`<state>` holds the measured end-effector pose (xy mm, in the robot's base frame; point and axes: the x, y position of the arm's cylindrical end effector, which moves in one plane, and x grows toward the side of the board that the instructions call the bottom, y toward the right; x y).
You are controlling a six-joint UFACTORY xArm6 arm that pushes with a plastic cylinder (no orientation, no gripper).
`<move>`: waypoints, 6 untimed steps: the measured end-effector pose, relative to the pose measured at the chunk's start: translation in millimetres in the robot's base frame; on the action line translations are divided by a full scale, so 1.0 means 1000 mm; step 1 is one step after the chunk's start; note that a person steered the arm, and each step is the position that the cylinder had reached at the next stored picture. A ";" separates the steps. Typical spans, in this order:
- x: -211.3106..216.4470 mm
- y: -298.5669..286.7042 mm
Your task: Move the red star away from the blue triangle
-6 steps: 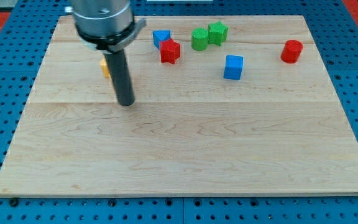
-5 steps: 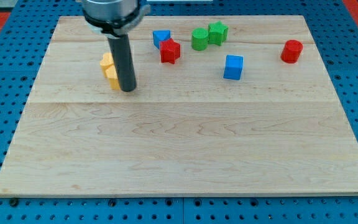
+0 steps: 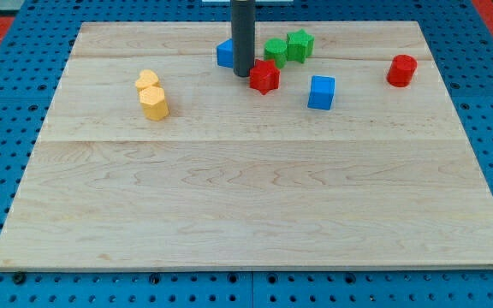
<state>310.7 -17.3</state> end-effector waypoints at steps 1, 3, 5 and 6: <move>0.020 0.000; -0.004 0.107; -0.015 0.120; -0.036 0.114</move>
<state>274.5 96.7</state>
